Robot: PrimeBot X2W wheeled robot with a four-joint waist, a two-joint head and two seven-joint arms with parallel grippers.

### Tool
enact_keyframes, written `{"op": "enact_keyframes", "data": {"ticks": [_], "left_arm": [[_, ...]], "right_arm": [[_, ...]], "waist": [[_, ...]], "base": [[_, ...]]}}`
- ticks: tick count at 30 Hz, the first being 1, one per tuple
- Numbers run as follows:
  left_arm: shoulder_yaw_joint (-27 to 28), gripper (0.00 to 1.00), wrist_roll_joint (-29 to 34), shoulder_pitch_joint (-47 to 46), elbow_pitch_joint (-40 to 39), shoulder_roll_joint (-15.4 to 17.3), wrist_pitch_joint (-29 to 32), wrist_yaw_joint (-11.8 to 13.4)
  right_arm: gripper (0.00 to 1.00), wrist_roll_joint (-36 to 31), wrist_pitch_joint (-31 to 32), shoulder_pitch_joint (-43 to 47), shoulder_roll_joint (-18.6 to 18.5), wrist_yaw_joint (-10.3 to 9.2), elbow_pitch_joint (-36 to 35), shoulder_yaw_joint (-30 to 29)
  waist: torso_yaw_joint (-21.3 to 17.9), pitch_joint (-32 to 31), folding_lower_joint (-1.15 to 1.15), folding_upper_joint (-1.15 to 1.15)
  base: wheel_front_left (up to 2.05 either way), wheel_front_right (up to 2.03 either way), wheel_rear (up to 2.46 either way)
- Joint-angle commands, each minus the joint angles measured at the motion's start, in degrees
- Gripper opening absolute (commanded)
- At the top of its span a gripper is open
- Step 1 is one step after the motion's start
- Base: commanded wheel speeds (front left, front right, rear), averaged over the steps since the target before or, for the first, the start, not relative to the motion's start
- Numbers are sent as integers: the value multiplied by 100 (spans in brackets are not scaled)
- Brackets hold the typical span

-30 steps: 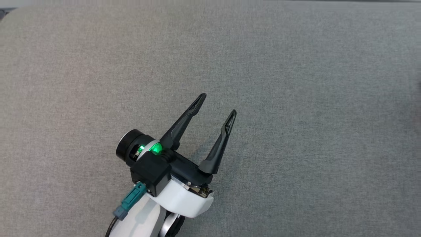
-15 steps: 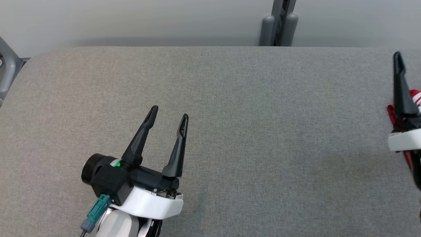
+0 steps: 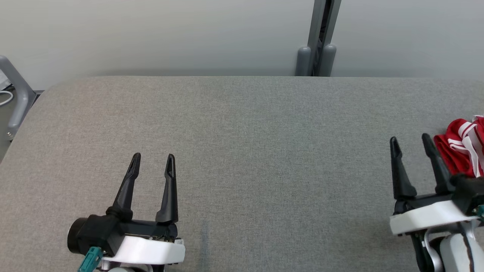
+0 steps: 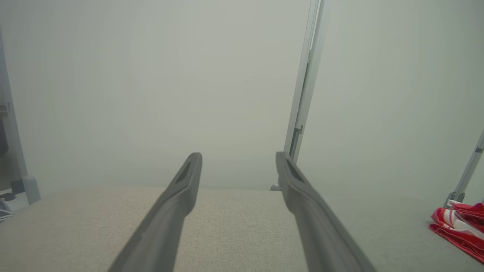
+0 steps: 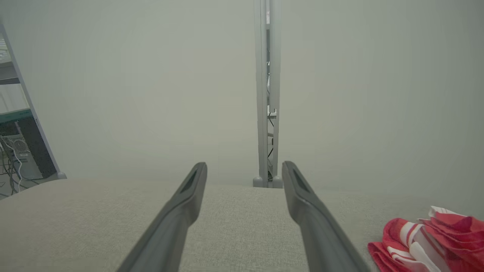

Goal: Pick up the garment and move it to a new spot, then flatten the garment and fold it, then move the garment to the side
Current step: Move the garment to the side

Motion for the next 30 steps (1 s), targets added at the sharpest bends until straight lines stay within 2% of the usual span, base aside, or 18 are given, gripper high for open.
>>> {"op": "enact_keyframes", "data": {"ticks": [1, 4, 12, 30], "left_arm": [[28, 100, 9, 39, 27, 15, 1, -12], [77, 100, 54, 77, 111, 18, 1, -66], [153, 100, 79, 99, 224, 17, 1, 56], [94, 100, -48, 75, 343, 17, 1, -61]], "right_arm": [[100, -101, -46, 83, 8, 0, 24, 7], [100, -332, -58, 216, 97, 0, 55, 74], [100, -869, -49, 425, 254, 0, -171, -31], [100, -856, -51, 421, 353, 0, -133, -23]], "waist": [[4, 1, 0, 0], [23, 7, 0, 0], [48, 32, 0, 0], [27, 42, 0, 0]], "base": [[0, 0, 0], [0, 0, 0], [0, 0, 0], [0, 0, 0]]}}
